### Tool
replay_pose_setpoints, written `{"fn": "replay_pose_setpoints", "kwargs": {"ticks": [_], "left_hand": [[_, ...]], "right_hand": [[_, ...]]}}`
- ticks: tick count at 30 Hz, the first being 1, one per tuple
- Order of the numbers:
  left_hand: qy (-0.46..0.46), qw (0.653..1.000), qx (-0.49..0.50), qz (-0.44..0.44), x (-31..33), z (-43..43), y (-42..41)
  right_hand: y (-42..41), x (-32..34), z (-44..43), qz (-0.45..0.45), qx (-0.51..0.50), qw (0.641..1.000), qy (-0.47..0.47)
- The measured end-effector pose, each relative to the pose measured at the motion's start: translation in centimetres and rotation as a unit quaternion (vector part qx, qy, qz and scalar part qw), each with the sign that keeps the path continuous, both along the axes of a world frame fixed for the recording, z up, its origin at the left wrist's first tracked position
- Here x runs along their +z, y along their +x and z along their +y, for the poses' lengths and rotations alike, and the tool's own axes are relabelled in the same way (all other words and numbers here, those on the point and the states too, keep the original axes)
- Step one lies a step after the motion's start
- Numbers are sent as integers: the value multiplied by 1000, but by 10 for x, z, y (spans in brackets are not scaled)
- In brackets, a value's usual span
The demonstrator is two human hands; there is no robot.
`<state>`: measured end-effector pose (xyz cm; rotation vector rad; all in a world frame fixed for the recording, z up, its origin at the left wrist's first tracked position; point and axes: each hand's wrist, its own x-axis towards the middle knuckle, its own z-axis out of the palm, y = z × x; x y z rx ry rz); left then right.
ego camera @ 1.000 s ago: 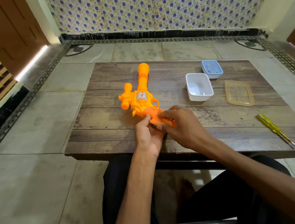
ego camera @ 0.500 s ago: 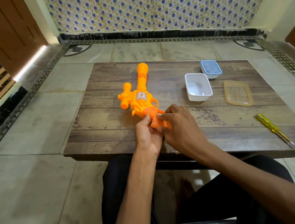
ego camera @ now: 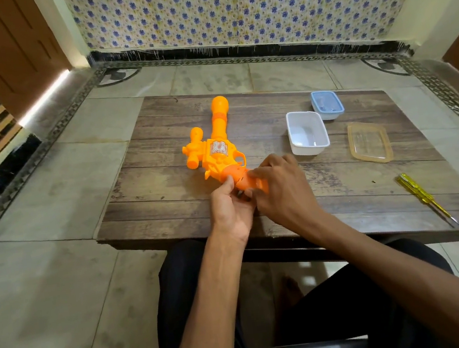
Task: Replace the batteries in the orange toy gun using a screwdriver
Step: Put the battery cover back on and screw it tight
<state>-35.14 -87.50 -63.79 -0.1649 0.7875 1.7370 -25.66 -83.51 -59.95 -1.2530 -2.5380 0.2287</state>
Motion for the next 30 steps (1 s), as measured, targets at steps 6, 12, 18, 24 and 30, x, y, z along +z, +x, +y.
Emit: {"fn": "replay_pose_setpoints", "kwargs": {"ticks": [6, 12, 18, 24, 30], "left_hand": [[2, 1000, -7, 23, 3, 1, 1], [0, 999, -12, 44, 4, 0, 1], [-1, 999, -18, 51, 2, -1, 2], [-3, 999, -9, 46, -8, 2, -1], [13, 999, 12, 51, -15, 1, 6]], "right_hand": [[3, 3, 9, 41, -12, 998, -42], [-1, 5, 15, 69, -26, 988, -133], [-2, 4, 20, 84, -26, 985, -151], [5, 0, 29, 70, 0, 984, -167], [32, 4, 31, 123, 33, 970, -205]]}}
